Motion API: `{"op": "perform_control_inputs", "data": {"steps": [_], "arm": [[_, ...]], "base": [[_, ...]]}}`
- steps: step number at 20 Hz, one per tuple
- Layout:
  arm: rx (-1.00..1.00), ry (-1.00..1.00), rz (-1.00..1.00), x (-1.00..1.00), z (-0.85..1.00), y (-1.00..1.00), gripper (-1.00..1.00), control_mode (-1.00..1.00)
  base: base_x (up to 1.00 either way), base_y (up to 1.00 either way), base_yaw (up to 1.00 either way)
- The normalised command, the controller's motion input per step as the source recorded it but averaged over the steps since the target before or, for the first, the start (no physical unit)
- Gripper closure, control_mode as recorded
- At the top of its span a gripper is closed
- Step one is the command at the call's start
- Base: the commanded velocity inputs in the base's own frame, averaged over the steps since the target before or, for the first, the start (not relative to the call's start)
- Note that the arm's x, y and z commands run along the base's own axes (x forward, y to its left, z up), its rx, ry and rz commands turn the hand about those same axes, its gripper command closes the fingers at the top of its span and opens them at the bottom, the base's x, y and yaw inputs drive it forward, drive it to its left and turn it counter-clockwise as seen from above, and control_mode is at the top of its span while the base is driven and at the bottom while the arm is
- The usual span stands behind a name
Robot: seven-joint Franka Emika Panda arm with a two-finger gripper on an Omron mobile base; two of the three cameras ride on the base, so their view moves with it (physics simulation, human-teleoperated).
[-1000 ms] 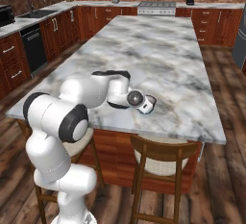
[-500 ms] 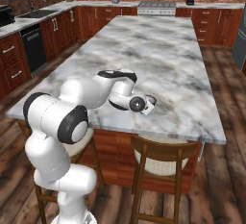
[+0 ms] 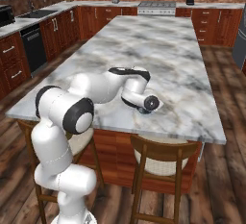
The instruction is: Stack the yogurt containers by placing the smaller containers on top of the larger containers.
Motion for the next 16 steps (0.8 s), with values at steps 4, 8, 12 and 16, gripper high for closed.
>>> {"op": "perform_control_inputs", "data": {"steps": [4, 8, 12, 16], "arm": [[0.01, 0.00, 0.07, 0.15, 0.00, -0.15, 1.00, -1.00], [0.00, 0.00, 0.00, 0.17, -0.02, 0.00, 1.00, -1.00], [0.00, -0.02, 0.00, 0.31, -0.14, 0.00, 1.00, -1.00], [-0.01, -0.05, 0.00, 0.22, -0.17, 0.05, 1.00, -1.00]], "base": [[0.00, 0.00, 0.00], [0.00, 0.00, 0.00], [0.00, 0.00, 0.00], [0.00, 0.00, 0.00]]}}
